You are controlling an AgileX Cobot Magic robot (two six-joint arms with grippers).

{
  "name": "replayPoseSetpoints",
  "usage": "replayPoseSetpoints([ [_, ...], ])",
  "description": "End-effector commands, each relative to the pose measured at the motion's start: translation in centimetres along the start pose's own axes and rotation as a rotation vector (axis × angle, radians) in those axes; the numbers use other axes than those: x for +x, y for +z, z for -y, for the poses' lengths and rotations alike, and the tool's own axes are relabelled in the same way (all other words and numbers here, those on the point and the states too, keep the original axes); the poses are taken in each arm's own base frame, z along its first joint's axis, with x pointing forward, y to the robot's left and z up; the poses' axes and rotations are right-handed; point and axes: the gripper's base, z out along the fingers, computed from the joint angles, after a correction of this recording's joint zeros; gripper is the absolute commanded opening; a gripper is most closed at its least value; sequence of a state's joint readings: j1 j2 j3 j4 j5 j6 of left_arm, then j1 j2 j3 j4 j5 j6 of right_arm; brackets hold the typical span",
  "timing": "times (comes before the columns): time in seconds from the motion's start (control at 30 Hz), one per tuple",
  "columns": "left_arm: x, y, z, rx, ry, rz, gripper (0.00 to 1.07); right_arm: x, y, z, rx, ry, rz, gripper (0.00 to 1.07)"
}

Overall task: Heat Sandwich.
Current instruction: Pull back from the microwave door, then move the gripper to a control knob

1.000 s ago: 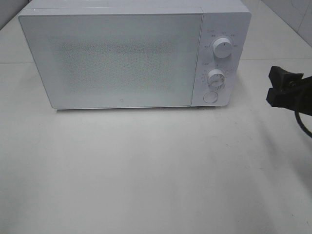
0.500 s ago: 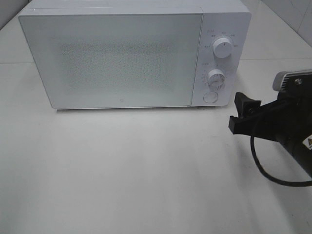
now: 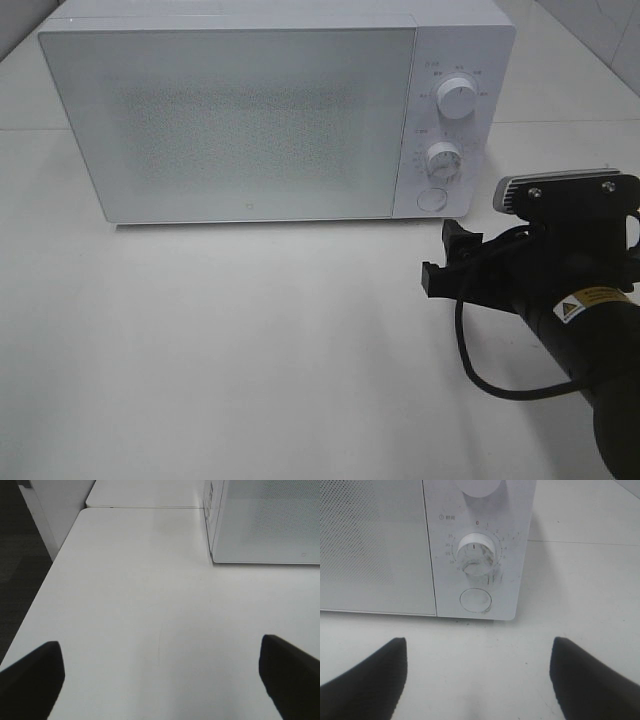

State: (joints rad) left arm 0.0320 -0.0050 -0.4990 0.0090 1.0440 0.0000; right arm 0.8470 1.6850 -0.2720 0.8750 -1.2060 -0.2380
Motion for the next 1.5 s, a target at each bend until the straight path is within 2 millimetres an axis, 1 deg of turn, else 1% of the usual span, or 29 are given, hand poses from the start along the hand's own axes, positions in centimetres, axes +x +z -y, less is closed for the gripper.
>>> replayPoseSetpoints([
  [0.03, 0.2, -0.3, 0.0, -0.004, 0.0, 0.032, 1.0, -1.3, 0.0, 0.1, 0.03, -0.004, 0.137, 0.76],
  [0.3, 0.2, -0.3, 0.0, -0.004, 0.0, 0.032, 1.0, -1.7, 0.5, 0.1, 0.045, 0.013, 0.14, 0.76],
  [0.4, 0.2, -0.3, 0.0, -0.004, 0.0, 0.032, 1.0, -1.8, 1.8, 0.4, 0.06, 0.011, 0.134, 0.76],
  [0.43, 0.2, -0.3, 0.0, -0.004, 0.0, 0.032, 1.0, -1.8, 1.8, 0.4, 0.06, 0.011, 0.134, 0.76],
  [0.47, 0.2, -0.3, 0.0, -0.004, 0.0, 0.032, 1.0, -1.8, 2.6, 0.3, 0.05, 0.003, 0.128, 0.76],
  [0.53, 0.2, -0.3, 0.0, -0.004, 0.0, 0.032, 1.0, -1.8, 3.3, 0.1, 0.039, -0.006, 0.125, 0.76],
  [0.6, 0.2, -0.3, 0.0, -0.004, 0.0, 0.032, 1.0, -1.8, 3.6, 0.1, 0.039, -0.006, 0.126, 0.76],
  [0.63, 0.2, -0.3, 0.0, -0.004, 0.0, 0.032, 1.0, -1.9, 4.4, 0.1, 0.039, -0.001, 0.13, 0.76],
  [0.7, 0.2, -0.3, 0.0, -0.004, 0.0, 0.032, 1.0, -2.0, 5.2, 0.1, 0.042, 0.009, 0.13, 0.76],
  [0.77, 0.2, -0.3, 0.0, -0.004, 0.0, 0.032, 1.0, -2.0, 5.5, 0.0, 0.04, 0.009, 0.124, 0.76],
  [0.8, 0.2, -0.3, 0.0, -0.004, 0.0, 0.032, 1.0, -2.2, 6.3, -0.1, 0.035, 0.009, 0.13, 0.76],
  [0.9, 0.2, -0.3, 0.0, -0.004, 0.0, 0.032, 1.0, -2.3, 7.4, -0.4, 0.025, 0.004, 0.13, 0.76],
  [0.93, 0.2, -0.3, 0.0, -0.004, 0.0, 0.032, 1.0, -2.3, 8.2, -0.6, 0.018, 0.003, 0.122, 0.76],
  [0.97, 0.2, -0.3, 0.0, -0.004, 0.0, 0.032, 1.0, -2.3, 8.2, -0.6, 0.018, 0.003, 0.122, 0.76],
  [1.1, 0.2, -0.3, 0.0, -0.004, 0.0, 0.032, 1.0, -2.3, 9.6, -0.7, 0.018, 0.003, 0.117, 0.76],
  [1.17, 0.2, -0.3, 0.0, -0.004, 0.0, 0.032, 1.0, -2.4, 9.8, -0.6, 0.018, 0.004, 0.119, 0.76],
  [1.27, 0.2, -0.3, 0.0, -0.004, 0.0, 0.032, 1.0, -2.4, 10.7, -0.6, 0.019, 0.003, 0.118, 0.76],
  [1.5, 0.2, -0.3, 0.0, -0.004, 0.0, 0.032, 1.0, -1.8, 11.8, -0.9, 0.02, 0.001, 0.097, 0.76],
])
